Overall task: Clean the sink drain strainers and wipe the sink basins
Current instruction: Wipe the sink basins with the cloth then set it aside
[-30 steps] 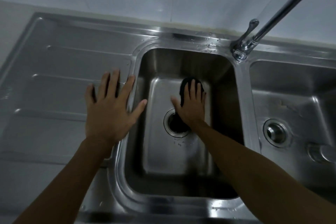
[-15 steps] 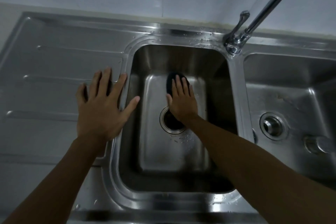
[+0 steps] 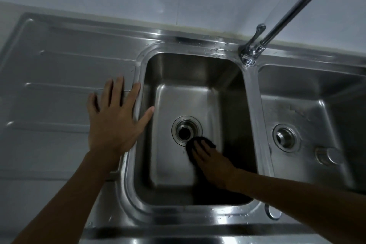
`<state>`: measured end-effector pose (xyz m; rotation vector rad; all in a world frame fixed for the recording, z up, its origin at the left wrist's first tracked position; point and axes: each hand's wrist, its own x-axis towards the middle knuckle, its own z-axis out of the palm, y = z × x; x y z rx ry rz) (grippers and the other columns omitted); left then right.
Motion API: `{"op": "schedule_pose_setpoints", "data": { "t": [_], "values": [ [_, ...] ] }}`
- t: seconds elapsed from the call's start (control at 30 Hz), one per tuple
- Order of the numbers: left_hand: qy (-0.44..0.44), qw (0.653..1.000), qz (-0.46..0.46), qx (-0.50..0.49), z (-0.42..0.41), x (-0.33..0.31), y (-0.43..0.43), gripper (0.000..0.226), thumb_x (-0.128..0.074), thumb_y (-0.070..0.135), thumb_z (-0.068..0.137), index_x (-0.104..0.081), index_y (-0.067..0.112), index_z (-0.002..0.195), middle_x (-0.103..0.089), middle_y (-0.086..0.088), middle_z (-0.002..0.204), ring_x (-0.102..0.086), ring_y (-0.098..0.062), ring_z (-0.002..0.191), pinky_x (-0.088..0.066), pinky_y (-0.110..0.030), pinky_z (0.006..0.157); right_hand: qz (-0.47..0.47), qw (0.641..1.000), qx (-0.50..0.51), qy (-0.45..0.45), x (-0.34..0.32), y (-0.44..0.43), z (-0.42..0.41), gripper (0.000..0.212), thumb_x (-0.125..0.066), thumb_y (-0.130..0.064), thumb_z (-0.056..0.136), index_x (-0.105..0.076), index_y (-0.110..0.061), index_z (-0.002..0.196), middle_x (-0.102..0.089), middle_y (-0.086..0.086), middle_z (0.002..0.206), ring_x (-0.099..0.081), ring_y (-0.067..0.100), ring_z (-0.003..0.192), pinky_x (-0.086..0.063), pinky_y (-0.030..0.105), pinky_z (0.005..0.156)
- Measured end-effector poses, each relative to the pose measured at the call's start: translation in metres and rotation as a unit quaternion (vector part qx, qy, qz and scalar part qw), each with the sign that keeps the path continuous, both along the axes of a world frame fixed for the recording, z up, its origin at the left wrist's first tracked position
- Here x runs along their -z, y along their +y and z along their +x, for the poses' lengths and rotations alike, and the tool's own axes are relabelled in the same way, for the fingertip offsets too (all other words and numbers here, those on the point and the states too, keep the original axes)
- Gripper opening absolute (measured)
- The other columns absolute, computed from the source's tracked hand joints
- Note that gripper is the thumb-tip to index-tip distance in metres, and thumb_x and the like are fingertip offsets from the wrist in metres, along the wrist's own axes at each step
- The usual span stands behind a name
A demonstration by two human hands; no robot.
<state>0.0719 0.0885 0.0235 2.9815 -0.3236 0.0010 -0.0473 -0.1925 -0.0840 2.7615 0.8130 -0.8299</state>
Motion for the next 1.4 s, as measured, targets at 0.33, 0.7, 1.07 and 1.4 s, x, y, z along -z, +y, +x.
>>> {"op": "schedule_pose_setpoints", "data": {
  "t": [0.33,0.7,1.07,1.4],
  "values": [
    [-0.001,1.000,0.001,-0.003,0.000,0.004,0.000,0.078,-0.019,0.077,0.098,-0.021,0.033,0.163,-0.012,-0.009,0.173,-0.008,-0.030,0.160,-0.014,-0.064,0.124,0.080,0.977,0.179,-0.082,0.033,0.082,0.047,0.063,-0.027,-0.015,0.104,-0.001,-0.002,0.160,0.007,0.021,0.167,0.006,0.038,0.155,-0.004,0.051,0.126],
    [-0.013,1.000,-0.001,-0.006,0.002,0.006,0.000,0.079,-0.020,0.078,0.097,-0.021,0.034,0.163,-0.012,-0.010,0.173,-0.010,-0.030,0.160,-0.017,-0.065,0.123,0.335,0.584,0.704,0.228,-0.007,0.095,0.115,0.088,-0.018,-0.070,0.099,-0.056,-0.002,0.140,-0.060,0.016,0.137,-0.055,0.032,0.128,-0.038,0.043,0.115],
    [-0.029,1.000,0.008,-0.010,0.002,0.009,0.000,0.077,-0.024,0.076,0.098,-0.026,0.034,0.162,-0.018,-0.009,0.172,-0.015,-0.029,0.159,-0.020,-0.063,0.122,0.168,0.950,0.261,0.039,-0.007,0.067,0.096,0.033,-0.048,0.001,0.096,-0.062,-0.002,0.125,-0.069,0.018,0.112,-0.067,0.030,0.094,-0.047,0.033,0.068],
    [-0.043,0.999,0.012,-0.007,0.002,0.011,0.001,0.076,-0.026,0.076,0.098,-0.032,0.033,0.160,-0.022,-0.010,0.170,-0.018,-0.030,0.158,-0.022,-0.063,0.121,0.401,0.686,0.521,0.311,-0.035,0.144,0.045,0.048,-0.031,-0.046,0.107,-0.048,-0.012,0.138,-0.054,0.013,0.140,-0.052,0.031,0.129,-0.037,0.041,0.114]
  ]
}}
